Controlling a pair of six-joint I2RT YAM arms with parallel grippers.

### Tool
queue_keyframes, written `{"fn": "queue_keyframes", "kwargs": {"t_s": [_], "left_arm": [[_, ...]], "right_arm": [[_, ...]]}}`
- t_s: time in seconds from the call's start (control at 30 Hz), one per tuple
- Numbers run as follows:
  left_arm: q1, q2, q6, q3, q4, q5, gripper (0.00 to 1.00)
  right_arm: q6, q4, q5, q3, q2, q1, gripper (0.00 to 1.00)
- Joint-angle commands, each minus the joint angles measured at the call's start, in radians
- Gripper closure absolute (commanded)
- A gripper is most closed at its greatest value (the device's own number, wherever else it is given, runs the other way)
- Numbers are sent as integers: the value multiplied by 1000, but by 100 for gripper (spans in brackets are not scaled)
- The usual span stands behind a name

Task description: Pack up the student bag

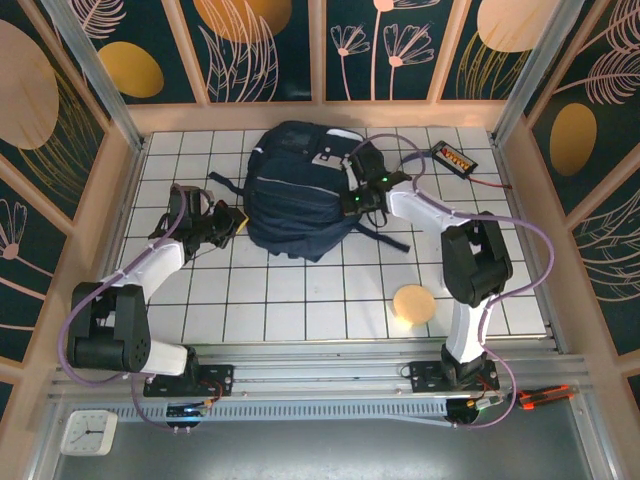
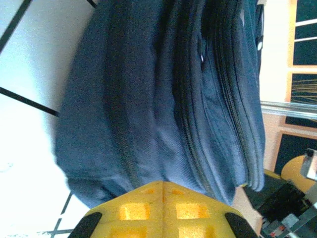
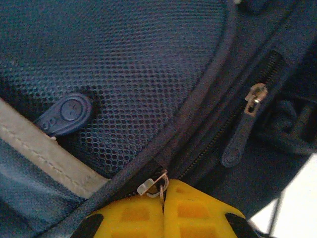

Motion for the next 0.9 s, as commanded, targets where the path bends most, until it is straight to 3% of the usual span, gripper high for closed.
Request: {"fn": "queue_keyframes", "kwargs": {"t_s": [0.0, 0.07, 0.17, 0.27, 0.47, 0.63, 0.73, 0.87], "left_arm": [[11, -28, 7, -32, 22, 10, 100], [11, -33, -70, -76, 175, 68, 100], [-12, -46, -148, -95, 307, 106, 60], [-72, -53, -173, -72, 324, 102, 37], [-156, -60, -377, -184, 476, 74, 30], [-156, -59, -418, -241, 499, 55, 31], [-155, -33, -435, -247, 521, 34, 39], [-155, 30, -397, -215, 520, 15, 90]], "right_arm": [[-59, -27, 6, 42, -5, -11, 100], [-62, -32, -62, 45, -19, -9, 100], [-32, -51, -168, 69, -38, 34, 100], [15, -75, -249, 106, -39, 115, 100], [112, -54, -331, 158, -20, 235, 100], [135, -50, -349, 193, -1, 266, 100], [139, -56, -349, 207, 5, 282, 100], [142, -80, -351, 209, 18, 294, 100]]}}
